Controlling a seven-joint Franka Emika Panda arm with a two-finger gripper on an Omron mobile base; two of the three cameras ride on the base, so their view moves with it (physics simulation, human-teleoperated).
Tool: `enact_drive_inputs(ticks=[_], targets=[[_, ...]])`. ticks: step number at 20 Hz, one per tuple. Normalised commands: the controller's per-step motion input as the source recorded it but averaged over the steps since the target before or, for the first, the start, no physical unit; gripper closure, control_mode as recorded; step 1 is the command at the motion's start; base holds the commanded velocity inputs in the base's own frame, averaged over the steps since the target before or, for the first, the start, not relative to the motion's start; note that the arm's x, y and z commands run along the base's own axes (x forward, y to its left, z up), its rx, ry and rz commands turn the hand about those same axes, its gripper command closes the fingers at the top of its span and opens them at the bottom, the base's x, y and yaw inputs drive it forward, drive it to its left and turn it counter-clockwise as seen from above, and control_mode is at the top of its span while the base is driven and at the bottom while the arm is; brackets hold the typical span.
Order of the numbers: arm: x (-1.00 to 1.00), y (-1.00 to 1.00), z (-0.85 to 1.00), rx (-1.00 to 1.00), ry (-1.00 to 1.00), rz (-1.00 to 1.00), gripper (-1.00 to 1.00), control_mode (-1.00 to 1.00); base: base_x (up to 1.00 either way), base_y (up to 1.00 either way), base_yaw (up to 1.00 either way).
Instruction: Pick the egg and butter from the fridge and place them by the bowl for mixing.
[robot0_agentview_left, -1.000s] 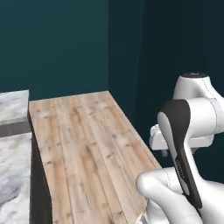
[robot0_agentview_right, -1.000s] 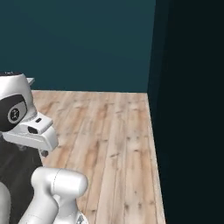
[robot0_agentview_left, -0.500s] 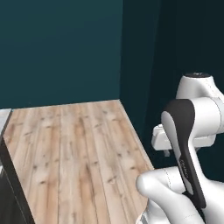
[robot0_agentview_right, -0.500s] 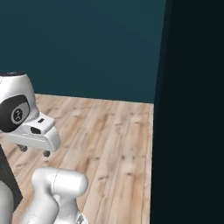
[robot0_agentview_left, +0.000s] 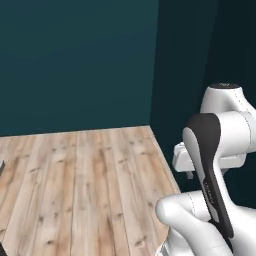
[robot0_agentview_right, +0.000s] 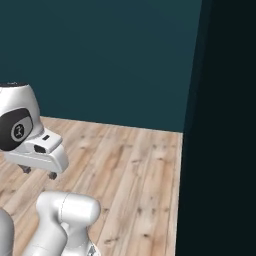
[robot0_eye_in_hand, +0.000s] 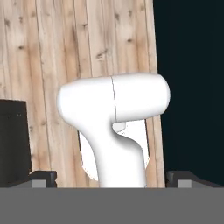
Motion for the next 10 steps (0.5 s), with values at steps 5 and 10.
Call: enact_drive_inputs(ticks=[5, 10], targets=[[0.00, 0.00, 0.00, 0.00, 0.00, 0.00, -1.00, 1.00, 1.00, 0.01, 0.14], [0.00, 0.00, 0.00, 0.00, 0.00, 0.00, -1.00, 1.00, 1.00, 0.10, 0.14]])
